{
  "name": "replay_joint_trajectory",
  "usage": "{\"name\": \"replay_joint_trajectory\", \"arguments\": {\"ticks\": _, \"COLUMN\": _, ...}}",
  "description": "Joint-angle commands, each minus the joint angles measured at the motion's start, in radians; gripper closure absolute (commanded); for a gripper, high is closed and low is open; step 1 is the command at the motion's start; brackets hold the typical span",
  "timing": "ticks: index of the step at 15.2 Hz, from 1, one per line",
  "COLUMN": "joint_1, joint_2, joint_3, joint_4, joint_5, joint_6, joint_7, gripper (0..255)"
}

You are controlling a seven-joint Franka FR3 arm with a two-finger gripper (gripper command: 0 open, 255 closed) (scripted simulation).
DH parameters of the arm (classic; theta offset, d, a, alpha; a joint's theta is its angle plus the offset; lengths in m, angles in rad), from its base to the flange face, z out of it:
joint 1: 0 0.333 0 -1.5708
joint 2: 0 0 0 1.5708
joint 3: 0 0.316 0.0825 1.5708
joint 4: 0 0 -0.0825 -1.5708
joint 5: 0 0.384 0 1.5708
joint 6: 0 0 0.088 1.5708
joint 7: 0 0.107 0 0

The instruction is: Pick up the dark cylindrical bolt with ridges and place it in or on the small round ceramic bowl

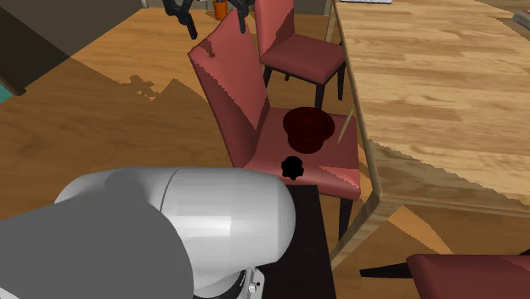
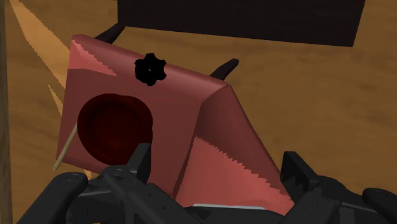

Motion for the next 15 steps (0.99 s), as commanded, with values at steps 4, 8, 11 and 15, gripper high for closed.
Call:
{"name": "replay_joint_trajectory", "arguments": {"ticks": 4, "joint_1": -0.012, "joint_2": 0.001, "joint_3": -0.038, "joint_4": -0.089, "joint_5": -0.016, "joint_6": 0.089, "joint_7": -0.033, "gripper": 0}}
{"name": "replay_joint_trajectory", "arguments": {"ticks": 8, "joint_1": -0.033, "joint_2": 0.026, "joint_3": -0.091, "joint_4": -0.193, "joint_5": -0.040, "joint_6": 0.217, "joint_7": -0.078, "gripper": 0}}
{"name": "replay_joint_trajectory", "arguments": {"ticks": 11, "joint_1": -0.052, "joint_2": 0.064, "joint_3": -0.132, "joint_4": -0.258, "joint_5": -0.060, "joint_6": 0.319, "joint_7": -0.113, "gripper": 0}}
{"name": "replay_joint_trajectory", "arguments": {"ticks": 15, "joint_1": -0.078, "joint_2": 0.146, "joint_3": -0.190, "joint_4": -0.327, "joint_5": -0.088, "joint_6": 0.468, "joint_7": -0.161, "gripper": 0}}
